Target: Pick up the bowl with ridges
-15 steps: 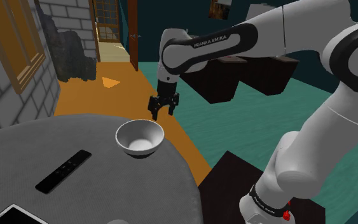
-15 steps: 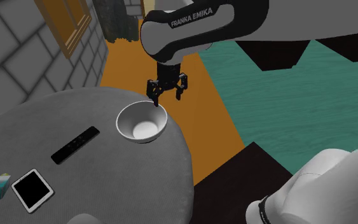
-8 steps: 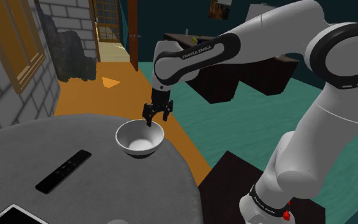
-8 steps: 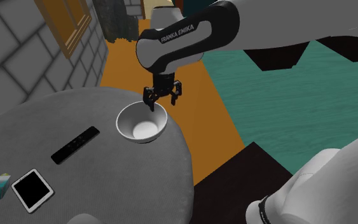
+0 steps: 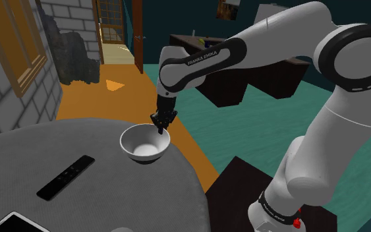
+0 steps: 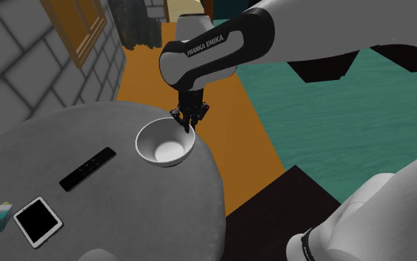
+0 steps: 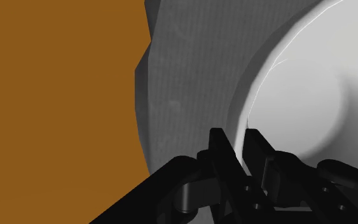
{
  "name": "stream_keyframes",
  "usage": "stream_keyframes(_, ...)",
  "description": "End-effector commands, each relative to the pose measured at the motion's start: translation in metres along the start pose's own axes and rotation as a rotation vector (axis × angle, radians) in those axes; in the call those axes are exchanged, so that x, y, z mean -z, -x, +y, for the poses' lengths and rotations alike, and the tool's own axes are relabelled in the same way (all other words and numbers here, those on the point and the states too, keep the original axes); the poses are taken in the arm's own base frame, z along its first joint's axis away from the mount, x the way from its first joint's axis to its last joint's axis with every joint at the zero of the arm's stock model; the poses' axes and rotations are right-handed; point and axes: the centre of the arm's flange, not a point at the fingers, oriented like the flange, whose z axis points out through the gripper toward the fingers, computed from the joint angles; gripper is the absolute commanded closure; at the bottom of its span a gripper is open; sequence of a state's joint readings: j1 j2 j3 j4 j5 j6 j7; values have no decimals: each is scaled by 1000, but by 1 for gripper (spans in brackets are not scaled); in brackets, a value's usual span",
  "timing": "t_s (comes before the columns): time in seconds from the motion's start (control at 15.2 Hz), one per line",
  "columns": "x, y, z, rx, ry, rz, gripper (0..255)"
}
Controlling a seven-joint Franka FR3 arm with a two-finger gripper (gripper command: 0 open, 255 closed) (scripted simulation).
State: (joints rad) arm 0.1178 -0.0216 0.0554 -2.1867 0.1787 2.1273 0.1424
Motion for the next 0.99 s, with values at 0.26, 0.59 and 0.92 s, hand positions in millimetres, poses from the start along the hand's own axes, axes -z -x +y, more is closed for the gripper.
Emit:
stream_keyframes(0.26,0,0,0,0,0,-1,255)
stream_keyframes(0.59,21,1,-3,0,0,-1,255)
stream_keyframes(0.92,47,3,-7,0,0,-1,255)
